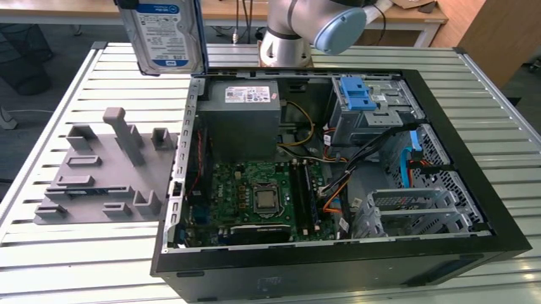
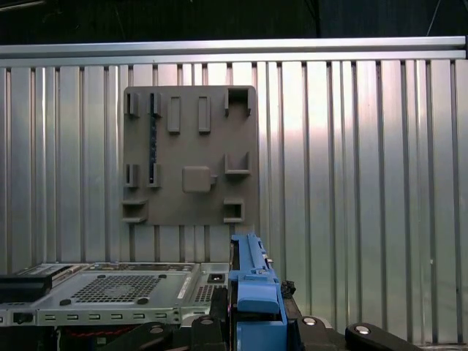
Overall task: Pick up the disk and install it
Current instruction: 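Pick up the disk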
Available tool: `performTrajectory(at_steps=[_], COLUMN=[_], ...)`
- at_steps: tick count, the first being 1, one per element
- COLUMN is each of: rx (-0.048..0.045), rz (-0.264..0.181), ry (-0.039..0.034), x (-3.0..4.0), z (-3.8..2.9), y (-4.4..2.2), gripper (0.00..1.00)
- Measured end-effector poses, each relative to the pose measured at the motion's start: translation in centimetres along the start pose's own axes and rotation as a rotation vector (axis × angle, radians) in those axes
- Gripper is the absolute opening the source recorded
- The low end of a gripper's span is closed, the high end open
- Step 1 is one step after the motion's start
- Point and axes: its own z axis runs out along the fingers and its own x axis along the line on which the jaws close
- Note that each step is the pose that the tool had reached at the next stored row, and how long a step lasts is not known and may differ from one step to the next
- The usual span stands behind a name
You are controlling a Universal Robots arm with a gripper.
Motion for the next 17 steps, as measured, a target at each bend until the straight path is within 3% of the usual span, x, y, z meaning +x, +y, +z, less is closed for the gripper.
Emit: performTrajectory(at_steps=[17], rx=[0.0001], rz=[0.0], ry=[0.0], x=[-0.02], z=[0.0], y=[-0.53], gripper=[0.36])
